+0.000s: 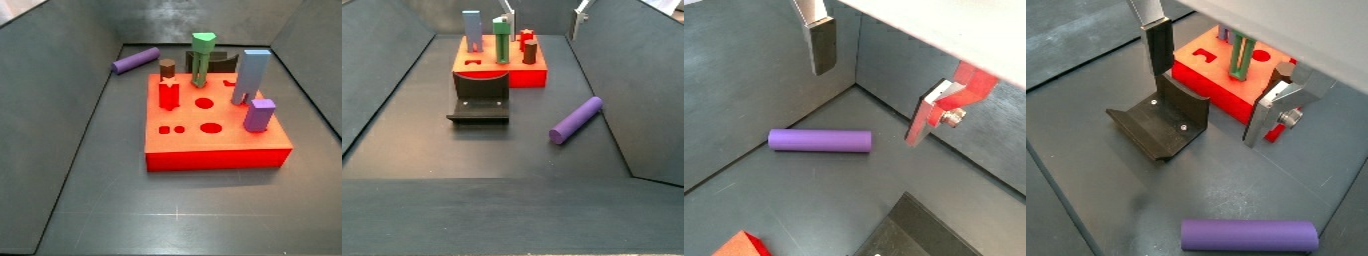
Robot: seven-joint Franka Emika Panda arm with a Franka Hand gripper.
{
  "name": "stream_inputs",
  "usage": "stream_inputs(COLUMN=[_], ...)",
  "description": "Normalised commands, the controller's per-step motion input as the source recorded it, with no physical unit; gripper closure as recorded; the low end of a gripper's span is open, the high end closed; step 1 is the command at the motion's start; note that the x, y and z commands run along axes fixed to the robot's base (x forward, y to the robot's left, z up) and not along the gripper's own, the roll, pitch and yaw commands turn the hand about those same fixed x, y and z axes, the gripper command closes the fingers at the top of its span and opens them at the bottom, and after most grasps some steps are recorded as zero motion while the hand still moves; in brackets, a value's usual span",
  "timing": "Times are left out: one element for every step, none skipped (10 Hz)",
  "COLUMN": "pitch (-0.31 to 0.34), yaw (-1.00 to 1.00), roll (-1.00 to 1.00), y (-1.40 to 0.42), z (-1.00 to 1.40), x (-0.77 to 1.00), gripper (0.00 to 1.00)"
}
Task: Pick up the round object. Move up. Place the round object on the fixture. Regrasp the round object. Move to above the board. Insert the round object.
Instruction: Pick up the round object.
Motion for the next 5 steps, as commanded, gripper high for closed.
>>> stream_inputs(pitch=[0.0,0.073,0.101,0.043,0.04], yaw=[0.0,-0.33,-0.67,-0.74,-0.76], roll=[0.0,-0.11,-0.2,-0.21,-0.21], y=[0.0,0.01,0.08,0.01,0.0], z=[-0.18,-0.47,-0.59,-0.62,-0.61], x=[0.0,-0.09,-0.08,-0.03,0.0], gripper=[0.0,0.0,0.0,0.0,0.0])
